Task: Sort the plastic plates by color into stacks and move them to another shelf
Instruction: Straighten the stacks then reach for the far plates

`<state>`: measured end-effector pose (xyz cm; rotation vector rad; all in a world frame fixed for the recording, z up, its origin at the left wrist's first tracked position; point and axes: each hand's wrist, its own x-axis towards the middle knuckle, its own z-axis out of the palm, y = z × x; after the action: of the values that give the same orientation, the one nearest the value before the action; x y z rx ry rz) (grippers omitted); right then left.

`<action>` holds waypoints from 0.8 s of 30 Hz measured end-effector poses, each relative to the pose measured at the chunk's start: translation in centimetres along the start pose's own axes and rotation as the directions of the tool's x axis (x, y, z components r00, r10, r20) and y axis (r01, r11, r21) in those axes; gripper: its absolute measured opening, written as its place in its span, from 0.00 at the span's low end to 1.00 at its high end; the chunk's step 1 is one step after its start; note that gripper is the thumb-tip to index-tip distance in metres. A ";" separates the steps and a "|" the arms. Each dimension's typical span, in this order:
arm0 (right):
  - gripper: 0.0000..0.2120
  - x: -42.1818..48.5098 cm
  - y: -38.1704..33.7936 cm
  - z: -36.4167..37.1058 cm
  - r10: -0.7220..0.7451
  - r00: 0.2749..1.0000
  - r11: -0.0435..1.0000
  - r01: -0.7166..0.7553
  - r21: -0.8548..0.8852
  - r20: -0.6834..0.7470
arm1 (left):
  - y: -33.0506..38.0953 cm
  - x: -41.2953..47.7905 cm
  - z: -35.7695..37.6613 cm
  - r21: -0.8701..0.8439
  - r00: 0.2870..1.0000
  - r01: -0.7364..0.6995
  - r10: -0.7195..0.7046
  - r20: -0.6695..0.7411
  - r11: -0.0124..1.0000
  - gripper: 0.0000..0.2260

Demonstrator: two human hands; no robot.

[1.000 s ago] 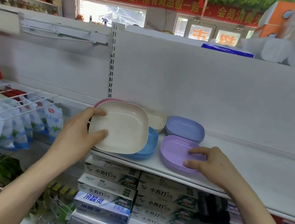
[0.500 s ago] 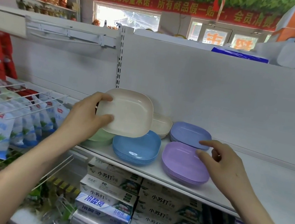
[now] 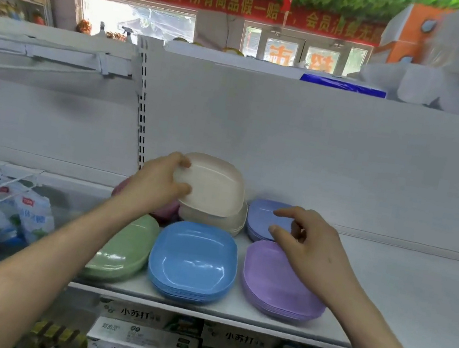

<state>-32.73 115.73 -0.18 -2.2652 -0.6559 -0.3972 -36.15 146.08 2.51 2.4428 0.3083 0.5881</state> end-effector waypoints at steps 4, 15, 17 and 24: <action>0.12 0.7 -0.7 0.8 -0.002 1.000 1.000 0.001 -0.018 -0.020 | -0.4 2.3 1.7 0.087 0.994 -0.013 0.004 0.105 0.996 0.25; 0.11 1.9 -2.1 2.7 -0.001 1.000 1.000 0.001 -0.001 -0.007 | -1.8 2.9 3.7 0.362 0.921 -0.129 -0.024 0.388 0.923 0.28; 0.11 2.1 -2.2 2.9 -0.001 1.000 1.000 0.001 -0.010 -0.005 | -2.1 3.0 3.9 0.383 0.914 -0.128 -0.041 0.404 0.915 0.29; 0.12 1.8 -2.0 2.9 0.027 0.999 1.000 -0.027 0.004 -0.018 | -2.8 3.4 4.9 0.411 0.906 -0.110 -0.078 0.415 0.905 0.32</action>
<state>-32.15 119.62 -0.21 -2.2624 -0.6151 -0.4027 -31.09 146.99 -1.59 2.9131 0.2537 -0.0325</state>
